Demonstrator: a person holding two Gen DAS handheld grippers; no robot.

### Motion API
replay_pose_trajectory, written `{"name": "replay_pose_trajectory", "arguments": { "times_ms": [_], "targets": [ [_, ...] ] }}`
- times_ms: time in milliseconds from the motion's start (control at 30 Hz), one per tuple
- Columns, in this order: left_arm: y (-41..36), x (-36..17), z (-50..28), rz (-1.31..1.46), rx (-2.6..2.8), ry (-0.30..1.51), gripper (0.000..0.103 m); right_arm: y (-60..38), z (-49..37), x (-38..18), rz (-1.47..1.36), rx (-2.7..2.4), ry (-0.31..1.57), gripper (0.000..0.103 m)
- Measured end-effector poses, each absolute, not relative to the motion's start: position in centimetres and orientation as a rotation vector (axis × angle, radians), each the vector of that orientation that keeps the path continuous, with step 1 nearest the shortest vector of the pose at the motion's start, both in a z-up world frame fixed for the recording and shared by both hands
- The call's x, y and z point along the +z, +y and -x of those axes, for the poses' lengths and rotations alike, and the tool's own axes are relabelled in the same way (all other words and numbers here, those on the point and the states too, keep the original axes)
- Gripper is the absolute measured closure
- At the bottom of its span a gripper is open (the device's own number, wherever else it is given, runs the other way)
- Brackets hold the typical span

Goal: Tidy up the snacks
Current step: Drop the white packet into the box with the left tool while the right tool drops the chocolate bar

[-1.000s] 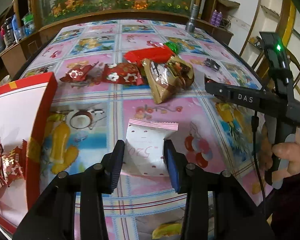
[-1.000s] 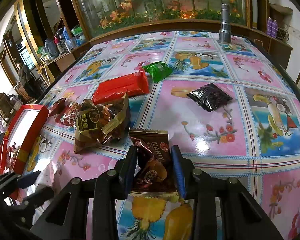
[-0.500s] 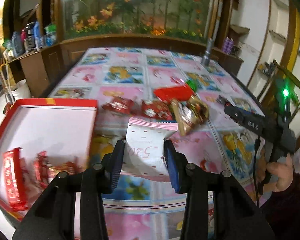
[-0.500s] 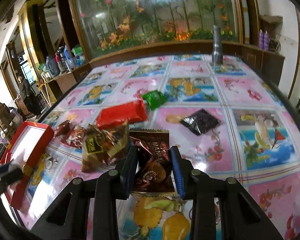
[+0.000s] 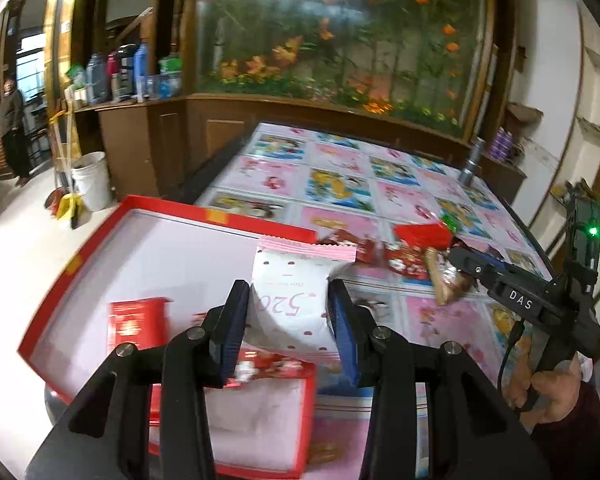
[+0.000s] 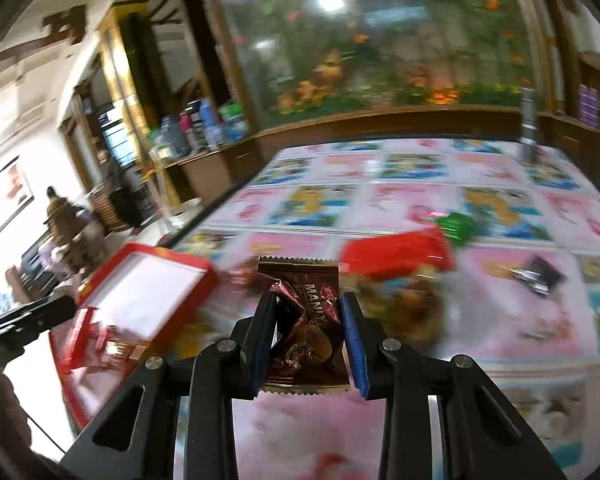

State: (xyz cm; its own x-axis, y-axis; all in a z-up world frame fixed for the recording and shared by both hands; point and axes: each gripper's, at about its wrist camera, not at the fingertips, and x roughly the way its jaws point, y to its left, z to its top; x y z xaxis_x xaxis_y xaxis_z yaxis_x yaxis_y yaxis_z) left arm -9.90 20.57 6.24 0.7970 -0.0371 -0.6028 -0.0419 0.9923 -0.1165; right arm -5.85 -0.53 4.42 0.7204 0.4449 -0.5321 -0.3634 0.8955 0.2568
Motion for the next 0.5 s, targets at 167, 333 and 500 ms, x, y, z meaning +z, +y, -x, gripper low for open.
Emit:
{"name": "replay_pose_trajectory", "arguments": {
  "times_ms": [167,333,500],
  "targets": [
    [23.6,6.3,10.8,0.162,0.066,0.624,0.065,5.7,5.9,5.6,-0.1,0.579,0.636,0.07],
    [25.9,5.7,11.1,0.197,0.105,0.625,0.065,11.7,6.9,5.9,-0.021,0.684,0.644,0.07],
    [27.3,4.9,11.5,0.21,0.121,0.632,0.064,16.6,7.8,5.0,0.03,0.762,0.68,0.07]
  ]
}}
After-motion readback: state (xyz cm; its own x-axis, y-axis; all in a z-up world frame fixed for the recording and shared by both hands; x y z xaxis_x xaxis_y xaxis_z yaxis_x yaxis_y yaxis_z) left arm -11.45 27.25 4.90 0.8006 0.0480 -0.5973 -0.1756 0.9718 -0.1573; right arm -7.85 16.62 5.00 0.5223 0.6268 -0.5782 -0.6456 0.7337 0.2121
